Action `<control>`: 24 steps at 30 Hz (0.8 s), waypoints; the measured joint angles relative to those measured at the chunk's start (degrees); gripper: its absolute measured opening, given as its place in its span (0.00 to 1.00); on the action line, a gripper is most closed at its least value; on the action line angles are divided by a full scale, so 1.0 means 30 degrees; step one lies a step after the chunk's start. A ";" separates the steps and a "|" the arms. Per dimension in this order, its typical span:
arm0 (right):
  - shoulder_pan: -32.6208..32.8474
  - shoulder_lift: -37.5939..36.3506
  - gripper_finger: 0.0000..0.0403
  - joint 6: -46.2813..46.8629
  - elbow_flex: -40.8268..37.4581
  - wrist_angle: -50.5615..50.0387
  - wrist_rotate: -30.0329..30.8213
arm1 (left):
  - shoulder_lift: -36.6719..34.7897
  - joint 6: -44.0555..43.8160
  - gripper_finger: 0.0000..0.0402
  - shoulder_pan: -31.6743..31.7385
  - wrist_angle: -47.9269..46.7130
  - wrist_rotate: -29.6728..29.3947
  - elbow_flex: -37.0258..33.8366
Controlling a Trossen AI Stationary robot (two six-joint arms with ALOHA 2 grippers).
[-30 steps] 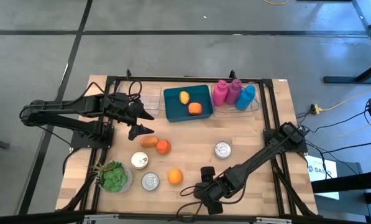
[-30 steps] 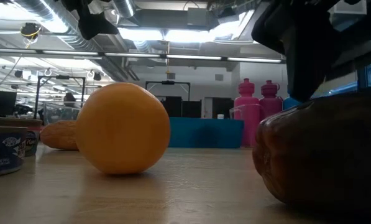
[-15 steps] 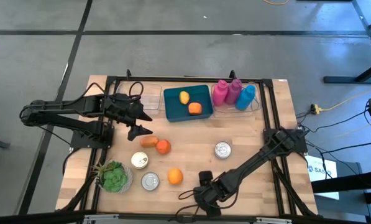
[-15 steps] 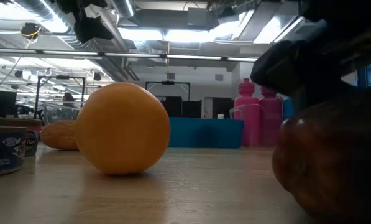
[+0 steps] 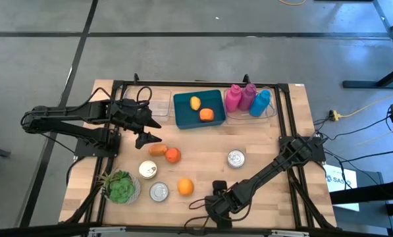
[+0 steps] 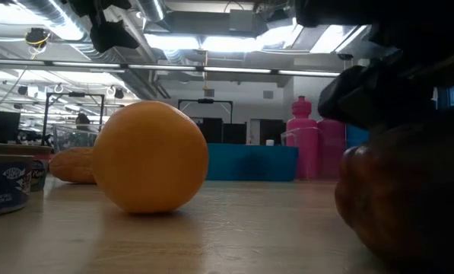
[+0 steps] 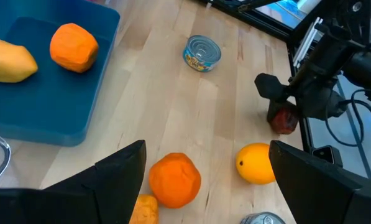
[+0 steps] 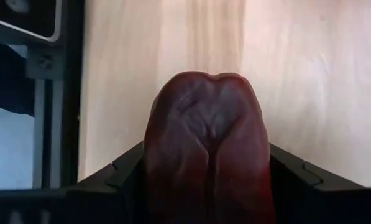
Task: Pick & Place Food Item
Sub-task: Put the apple into the blue bin
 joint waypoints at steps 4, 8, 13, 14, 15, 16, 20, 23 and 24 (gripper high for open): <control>0.0000 -0.0336 0.57 0.0757 -0.0056 -0.0855 0.0379 | 0.0002 0.0072 0.82 0.0000 -0.0001 -0.0009 0.0000; -0.0030 -0.1175 0.57 0.2252 -0.0058 -0.2335 0.1503 | 0.0000 0.0072 0.82 0.0000 0.0000 -0.0007 0.0000; -0.0395 -0.2735 0.57 0.3733 -0.0055 -0.4183 0.3460 | 0.0005 0.0080 0.82 0.0000 0.0008 0.0022 0.0000; -0.0523 -0.3164 0.57 0.3971 -0.0051 -0.4482 0.3863 | 0.0007 0.0072 0.82 0.0000 0.0000 0.0022 0.0000; -0.0689 -0.3593 0.57 0.4114 -0.0051 -0.4839 0.4243 | 0.0007 0.0076 0.82 0.0000 0.0003 0.0022 0.0000; -0.0885 -0.3997 0.57 0.4278 -0.0051 -0.5077 0.4561 | 0.0007 0.0080 0.82 0.0000 0.0015 0.0022 0.0000; -0.1849 -0.5653 0.57 0.5014 -0.0051 -0.5979 0.6211 | 0.0004 0.0072 0.82 0.0000 0.0057 0.0014 0.0000; -0.2839 -0.6857 0.57 0.5349 -0.0036 -0.6276 0.7034 | 0.0007 0.0051 0.82 0.0000 0.0220 0.0000 0.0000; -0.3197 -0.7243 0.57 0.5441 -0.0036 -0.6307 0.7260 | 0.0007 -0.0088 0.82 0.0000 0.0284 0.0000 0.0000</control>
